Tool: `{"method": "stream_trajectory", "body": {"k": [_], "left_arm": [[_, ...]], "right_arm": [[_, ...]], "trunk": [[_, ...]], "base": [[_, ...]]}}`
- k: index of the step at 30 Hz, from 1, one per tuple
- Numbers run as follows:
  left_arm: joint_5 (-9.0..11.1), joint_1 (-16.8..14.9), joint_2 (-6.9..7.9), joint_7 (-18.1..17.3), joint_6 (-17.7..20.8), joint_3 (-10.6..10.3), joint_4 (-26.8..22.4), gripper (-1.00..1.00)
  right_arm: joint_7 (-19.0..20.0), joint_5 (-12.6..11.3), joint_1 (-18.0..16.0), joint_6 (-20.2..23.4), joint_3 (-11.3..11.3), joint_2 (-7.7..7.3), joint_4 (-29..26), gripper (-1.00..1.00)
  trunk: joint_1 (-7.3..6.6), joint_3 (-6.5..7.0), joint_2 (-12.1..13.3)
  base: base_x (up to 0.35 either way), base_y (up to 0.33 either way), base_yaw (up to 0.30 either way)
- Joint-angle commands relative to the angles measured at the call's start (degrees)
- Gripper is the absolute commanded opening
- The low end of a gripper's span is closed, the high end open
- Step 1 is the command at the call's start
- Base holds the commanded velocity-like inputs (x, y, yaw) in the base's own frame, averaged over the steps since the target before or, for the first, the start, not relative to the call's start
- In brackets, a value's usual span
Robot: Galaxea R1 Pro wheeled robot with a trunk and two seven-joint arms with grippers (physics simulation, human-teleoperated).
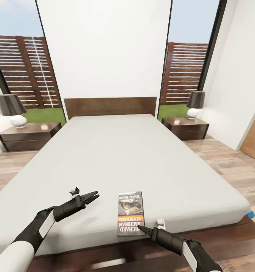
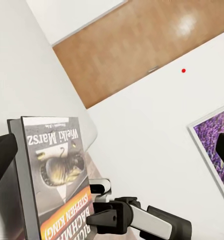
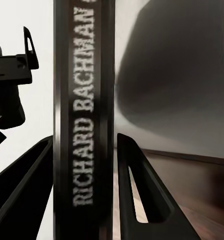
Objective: In the bedroom, move the book from the bed onto either nightstand, and place the two sandals side by side next to the bed.
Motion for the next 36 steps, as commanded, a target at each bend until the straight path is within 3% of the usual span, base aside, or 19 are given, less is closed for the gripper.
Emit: {"method": "stream_trajectory", "body": {"k": [1,13,25,31,33,36], "left_arm": [[0.1,0.0,0.01,-0.1,0.6,0.0,0.0,1.00],[0.1,0.0,-0.05,-0.1,0.6,0.0,0.0,1.00],[-0.2,0.0,-1.28,0.3,0.5,-0.1,0.0,1.00],[-0.4,0.0,-2.03,3.2,0.3,-0.1,0.0,1.00],[-0.4,0.0,-2.66,5.2,0.2,-0.1,0.0,1.00],[-1.0,0.0,-3.09,8.6,0.0,-1.1,0.0,1.00]], "right_arm": [[0.2,0.1,0.0,0.5,-0.3,0.06,0.0,-1.00],[0.2,0.1,0.0,0.5,-0.3,0.06,0.0,-1.00],[0.1,0.2,0.0,0.5,-0.3,0.06,0.1,-1.00],[0.0,0.2,0.0,0.3,-0.4,-0.12,-0.8,-1.00],[0.1,-0.1,0.0,0.4,-0.6,-1.19,-2.5,-1.00],[0.1,-2.8,0.0,0.5,-0.9,-3.78,-3.8,-1.00]], "trunk": [[-0.24,0.13,0.4],[-2.87,2.28,5.2],[-5.51,4.44,10.0],[-6.83,5.52,12.4],[-7.26,5.87,13.2],[-7.92,6.41,14.4]], "base": [[0.000,0.000,0.000],[0.000,0.000,0.000],[0.000,0.000,0.000],[0.000,0.000,0.000],[0.000,0.000,0.000],[0.000,0.000,0.000]]}}
